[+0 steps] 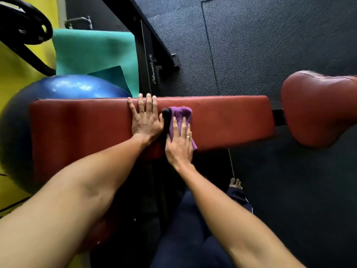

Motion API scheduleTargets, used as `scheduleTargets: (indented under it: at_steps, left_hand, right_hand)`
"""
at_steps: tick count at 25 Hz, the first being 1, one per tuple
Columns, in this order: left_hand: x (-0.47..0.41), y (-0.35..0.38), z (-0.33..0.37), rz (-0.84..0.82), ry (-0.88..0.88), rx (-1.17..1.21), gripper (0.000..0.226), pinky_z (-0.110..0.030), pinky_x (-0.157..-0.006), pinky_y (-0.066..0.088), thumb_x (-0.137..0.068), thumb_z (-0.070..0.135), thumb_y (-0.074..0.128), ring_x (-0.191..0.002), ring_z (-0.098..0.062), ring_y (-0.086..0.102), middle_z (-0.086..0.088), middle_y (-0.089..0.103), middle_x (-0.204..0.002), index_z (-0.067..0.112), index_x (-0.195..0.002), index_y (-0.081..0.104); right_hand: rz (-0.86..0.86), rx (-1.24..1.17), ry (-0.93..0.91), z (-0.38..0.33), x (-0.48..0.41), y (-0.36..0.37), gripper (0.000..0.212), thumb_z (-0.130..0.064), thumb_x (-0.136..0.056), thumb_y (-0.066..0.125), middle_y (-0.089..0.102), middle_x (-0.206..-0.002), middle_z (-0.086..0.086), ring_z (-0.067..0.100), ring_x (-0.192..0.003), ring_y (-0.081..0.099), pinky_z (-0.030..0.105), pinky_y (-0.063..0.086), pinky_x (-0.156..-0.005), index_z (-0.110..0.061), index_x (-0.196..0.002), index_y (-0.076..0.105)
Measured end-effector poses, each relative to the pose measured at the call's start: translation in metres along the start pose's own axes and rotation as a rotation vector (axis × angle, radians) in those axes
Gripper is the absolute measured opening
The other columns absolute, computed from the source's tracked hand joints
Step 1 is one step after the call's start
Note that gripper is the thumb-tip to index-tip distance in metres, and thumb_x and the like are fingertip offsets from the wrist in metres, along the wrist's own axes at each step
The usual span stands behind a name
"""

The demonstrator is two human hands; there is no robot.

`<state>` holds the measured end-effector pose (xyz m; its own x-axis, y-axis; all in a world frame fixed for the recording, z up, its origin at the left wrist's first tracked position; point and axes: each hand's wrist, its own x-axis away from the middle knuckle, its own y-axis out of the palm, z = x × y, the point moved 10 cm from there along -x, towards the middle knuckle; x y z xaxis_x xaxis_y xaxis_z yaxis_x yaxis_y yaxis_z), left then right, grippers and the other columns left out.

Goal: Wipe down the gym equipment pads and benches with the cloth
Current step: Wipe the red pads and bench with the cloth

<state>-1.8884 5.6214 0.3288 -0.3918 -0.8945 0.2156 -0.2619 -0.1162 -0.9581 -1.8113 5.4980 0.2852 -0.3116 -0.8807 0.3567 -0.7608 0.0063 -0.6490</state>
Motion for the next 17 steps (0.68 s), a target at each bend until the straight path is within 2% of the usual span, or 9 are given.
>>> scheduleTargets:
  at_steps: [2,4,6,8,10,13,15,17]
  left_hand:
    - [0.0,0.001,-0.001,-0.02,-0.005,-0.006,0.075,-0.071,-0.116,-0.004,-0.096,0.046,0.018,-0.15,-0.043,0.017,-0.018,0.024,-0.163,0.004,-0.157,0.023]
    - [0.0,0.001,0.0,-0.024,-0.011,-0.023,0.074,-0.071,-0.117,-0.004,-0.096,0.047,0.02,-0.151,-0.043,0.016,-0.018,0.023,-0.164,0.005,-0.158,0.022]
    - [-0.002,0.003,0.002,-0.023,-0.011,-0.023,0.072,-0.071,-0.117,-0.004,-0.098,0.046,0.026,-0.15,-0.043,0.017,-0.017,0.024,-0.163,0.005,-0.157,0.023]
    - [-0.002,0.002,0.0,-0.022,-0.013,-0.025,0.072,-0.072,-0.116,-0.003,-0.098,0.045,0.028,-0.149,-0.044,0.019,-0.018,0.026,-0.162,0.005,-0.157,0.024]
    - [-0.004,0.003,0.002,-0.019,-0.004,-0.025,0.073,-0.073,-0.116,-0.001,-0.096,0.045,0.024,-0.148,-0.045,0.021,-0.019,0.028,-0.161,0.005,-0.156,0.027]
    - [-0.004,0.005,0.0,-0.036,0.003,-0.018,0.074,-0.074,-0.116,0.001,-0.095,0.044,0.02,-0.148,-0.047,0.021,-0.02,0.028,-0.161,0.004,-0.156,0.027]
    - [-0.002,0.004,0.001,-0.044,0.015,-0.022,0.073,-0.074,-0.116,0.0,-0.096,0.045,0.02,-0.149,-0.047,0.019,-0.02,0.026,-0.162,0.004,-0.157,0.025]
    - [-0.002,0.004,0.002,-0.052,0.022,-0.034,0.072,-0.073,-0.116,-0.003,-0.098,0.046,0.024,-0.15,-0.047,0.017,-0.02,0.024,-0.163,0.005,-0.157,0.024]
  right_hand:
    - [0.01,0.037,0.017,0.03,0.031,-0.001,0.07,-0.042,-0.097,0.033,0.009,-0.171,0.006,0.034,-0.155,0.019,0.047,0.02,-0.126,-0.026,-0.163,0.018]
    - [0.007,0.048,0.149,0.069,0.037,-0.008,0.068,-0.039,-0.1,0.038,0.008,-0.171,0.007,0.035,-0.155,0.019,0.05,0.021,-0.125,-0.029,-0.163,0.016]
    - [0.036,-0.024,0.347,0.088,0.013,-0.016,0.069,-0.034,-0.103,0.045,0.003,-0.172,0.008,0.035,-0.157,0.009,0.047,0.01,-0.127,-0.03,-0.163,0.013]
    - [0.074,-0.122,0.452,0.072,-0.021,-0.023,0.07,-0.031,-0.103,0.048,-0.001,-0.172,0.009,0.035,-0.157,0.001,0.043,0.002,-0.127,-0.028,-0.163,0.013]
    - [0.072,-0.135,0.403,0.038,-0.039,-0.017,0.069,-0.033,-0.103,0.047,-0.003,-0.172,0.007,0.033,-0.157,-0.002,0.044,0.0,-0.127,-0.028,-0.163,0.015]
    - [0.069,-0.078,0.149,-0.004,-0.009,0.001,0.067,-0.042,-0.101,0.036,0.003,-0.172,0.007,0.033,-0.158,0.003,0.045,0.004,-0.128,-0.026,-0.163,0.016]
    - [0.075,-0.058,0.077,0.007,0.026,0.006,0.069,-0.047,-0.098,0.029,0.009,-0.171,0.006,0.032,-0.157,0.009,0.044,0.009,-0.127,-0.026,-0.163,0.019]
    - [0.091,-0.011,0.127,0.046,0.047,0.005,0.068,-0.044,-0.097,0.029,0.01,-0.171,0.006,0.034,-0.156,0.015,0.047,0.017,-0.126,-0.027,-0.163,0.02]
